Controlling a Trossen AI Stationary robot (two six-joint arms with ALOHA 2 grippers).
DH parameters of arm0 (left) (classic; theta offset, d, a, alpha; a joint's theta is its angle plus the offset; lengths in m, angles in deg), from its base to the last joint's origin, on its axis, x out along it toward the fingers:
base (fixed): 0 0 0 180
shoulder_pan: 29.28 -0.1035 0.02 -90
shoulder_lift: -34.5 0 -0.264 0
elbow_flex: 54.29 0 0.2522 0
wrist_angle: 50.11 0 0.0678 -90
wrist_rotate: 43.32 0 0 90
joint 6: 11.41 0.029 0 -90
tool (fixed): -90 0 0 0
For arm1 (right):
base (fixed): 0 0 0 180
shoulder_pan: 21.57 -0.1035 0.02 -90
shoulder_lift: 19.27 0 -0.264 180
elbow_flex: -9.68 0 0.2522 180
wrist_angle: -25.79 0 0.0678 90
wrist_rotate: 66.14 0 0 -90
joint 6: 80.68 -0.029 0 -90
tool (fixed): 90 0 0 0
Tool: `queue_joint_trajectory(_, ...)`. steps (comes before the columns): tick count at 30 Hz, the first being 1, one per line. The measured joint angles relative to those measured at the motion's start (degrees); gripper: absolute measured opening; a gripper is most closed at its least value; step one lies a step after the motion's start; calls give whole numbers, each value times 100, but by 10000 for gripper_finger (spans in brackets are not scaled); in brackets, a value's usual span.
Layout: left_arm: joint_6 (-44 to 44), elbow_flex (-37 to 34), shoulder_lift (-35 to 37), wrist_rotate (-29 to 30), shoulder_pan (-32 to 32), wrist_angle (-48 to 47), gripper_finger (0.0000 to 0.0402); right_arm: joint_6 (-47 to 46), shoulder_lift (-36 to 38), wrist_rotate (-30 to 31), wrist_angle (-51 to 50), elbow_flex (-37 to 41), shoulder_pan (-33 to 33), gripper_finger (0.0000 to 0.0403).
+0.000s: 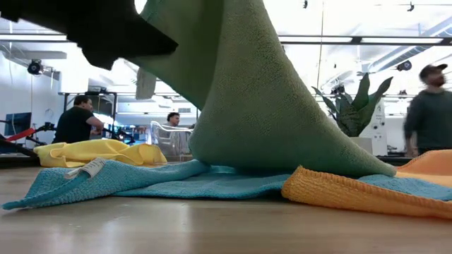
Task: Fold microfiber towels
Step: Fold the green towel
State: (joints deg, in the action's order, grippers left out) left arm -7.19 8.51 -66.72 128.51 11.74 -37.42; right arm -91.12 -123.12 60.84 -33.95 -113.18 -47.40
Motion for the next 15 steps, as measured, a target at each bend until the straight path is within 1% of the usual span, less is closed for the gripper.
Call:
queue_joint_trajectory(1, 164, 0, 62, 35, -23, 1, 17, -2, 7, -8, -71, 0, 0, 8)
queue_joint_trajectory(4, 705, 1, 357, 192, -89, 9, 5, 1, 81, -21, -307, 0, 0, 8)
queue_joint_trajectory(9, 1613, 2, 1144, 203, -207, 3, 1, -74, 308, -17, -601, 0, 58, 8)
queue_joint_trajectory(12, 2183, 0, 1679, 100, -282, -1, 1, -72, 490, -18, -704, 0, 156, 8)
queue_joint_trajectory(15, 2738, 0, 2238, -196, -421, 4, 1, -34, 688, -19, -781, 0, 338, 8)
